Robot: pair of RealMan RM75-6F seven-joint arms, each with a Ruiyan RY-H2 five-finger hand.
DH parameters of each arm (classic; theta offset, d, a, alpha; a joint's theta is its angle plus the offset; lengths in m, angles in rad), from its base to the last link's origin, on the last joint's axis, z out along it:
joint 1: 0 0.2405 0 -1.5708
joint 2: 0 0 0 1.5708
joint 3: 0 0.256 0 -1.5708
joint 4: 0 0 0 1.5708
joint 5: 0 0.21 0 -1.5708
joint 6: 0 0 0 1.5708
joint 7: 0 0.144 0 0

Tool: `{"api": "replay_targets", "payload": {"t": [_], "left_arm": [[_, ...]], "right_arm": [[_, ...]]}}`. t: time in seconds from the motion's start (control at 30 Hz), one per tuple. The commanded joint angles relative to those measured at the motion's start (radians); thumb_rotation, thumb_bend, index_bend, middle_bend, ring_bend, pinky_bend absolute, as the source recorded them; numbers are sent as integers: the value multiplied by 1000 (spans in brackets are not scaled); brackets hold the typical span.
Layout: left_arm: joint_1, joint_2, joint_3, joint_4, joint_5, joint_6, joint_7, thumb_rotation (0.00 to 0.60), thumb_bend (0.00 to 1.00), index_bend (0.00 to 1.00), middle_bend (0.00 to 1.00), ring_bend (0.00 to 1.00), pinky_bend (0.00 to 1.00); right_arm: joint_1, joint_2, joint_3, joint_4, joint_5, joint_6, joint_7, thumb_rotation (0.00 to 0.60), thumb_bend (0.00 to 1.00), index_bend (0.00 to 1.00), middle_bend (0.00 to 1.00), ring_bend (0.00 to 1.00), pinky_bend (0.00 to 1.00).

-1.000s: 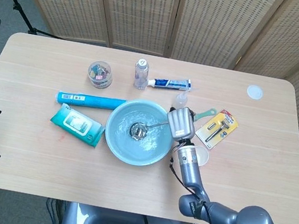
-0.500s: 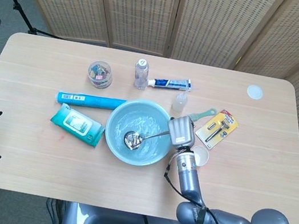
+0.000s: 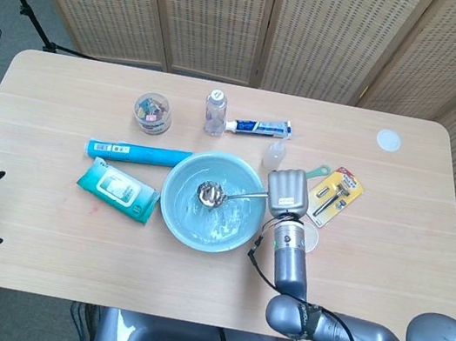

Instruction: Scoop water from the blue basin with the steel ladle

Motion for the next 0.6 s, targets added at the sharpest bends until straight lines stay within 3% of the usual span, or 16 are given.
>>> {"api": "replay_targets", "payload": {"t": [0.03,0.6], "left_arm": [[1,1,1,0,1,1,-1,600,0,0,0,0,0],[1,4,3,2,9,6,-12,600,0,0,0,0,0]], "right_arm": [[21,23,23,-28,37,17,5,600,1000,814,868,880,1000],[76,87,57,-120,158,66,40,600,1000,815,868,880,1000]]}}
